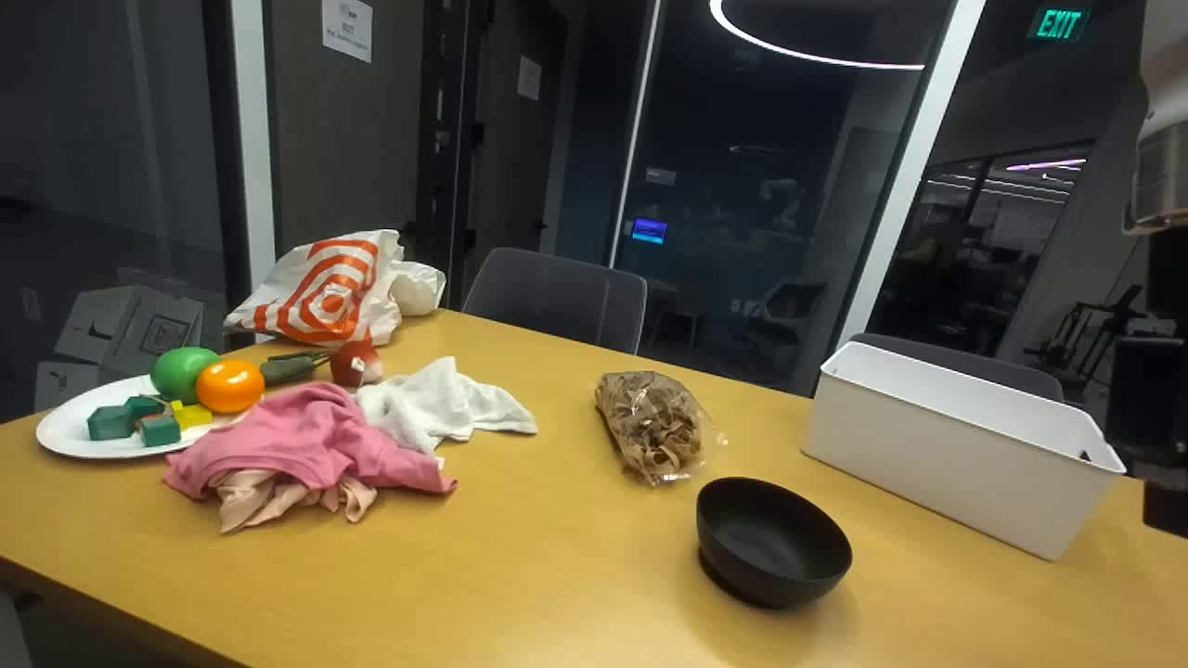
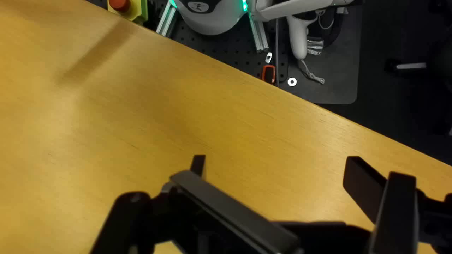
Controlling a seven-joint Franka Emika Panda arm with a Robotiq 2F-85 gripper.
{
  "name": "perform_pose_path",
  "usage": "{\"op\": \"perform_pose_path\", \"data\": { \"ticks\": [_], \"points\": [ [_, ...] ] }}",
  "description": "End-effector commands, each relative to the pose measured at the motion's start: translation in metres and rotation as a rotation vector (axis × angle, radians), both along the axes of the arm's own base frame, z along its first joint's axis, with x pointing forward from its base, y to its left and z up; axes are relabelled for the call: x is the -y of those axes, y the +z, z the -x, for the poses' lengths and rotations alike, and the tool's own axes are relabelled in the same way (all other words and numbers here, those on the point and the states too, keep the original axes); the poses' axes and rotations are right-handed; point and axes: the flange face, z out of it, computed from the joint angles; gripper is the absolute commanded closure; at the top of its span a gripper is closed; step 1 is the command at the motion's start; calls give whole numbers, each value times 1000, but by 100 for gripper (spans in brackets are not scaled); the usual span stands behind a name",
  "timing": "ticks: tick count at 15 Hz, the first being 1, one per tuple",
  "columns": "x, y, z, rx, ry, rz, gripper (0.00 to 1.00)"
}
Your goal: Put the rubber bands into the bowl
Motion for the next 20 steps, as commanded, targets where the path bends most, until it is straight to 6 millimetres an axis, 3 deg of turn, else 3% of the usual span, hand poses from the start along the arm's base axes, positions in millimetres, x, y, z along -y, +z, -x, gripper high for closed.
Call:
{"op": "perform_pose_path", "data": {
  "ticks": [1,5,7,13,20],
  "points": [
    [0,1,-1,2,0,-1,0],
    [0,5,-1,12,-2,-14,0],
    [-7,-5,-12,38,38,-32,0],
    [-50,-44,-87,236,224,-209,0],
    [-95,-111,-174,366,392,-437,0]
  ]
}}
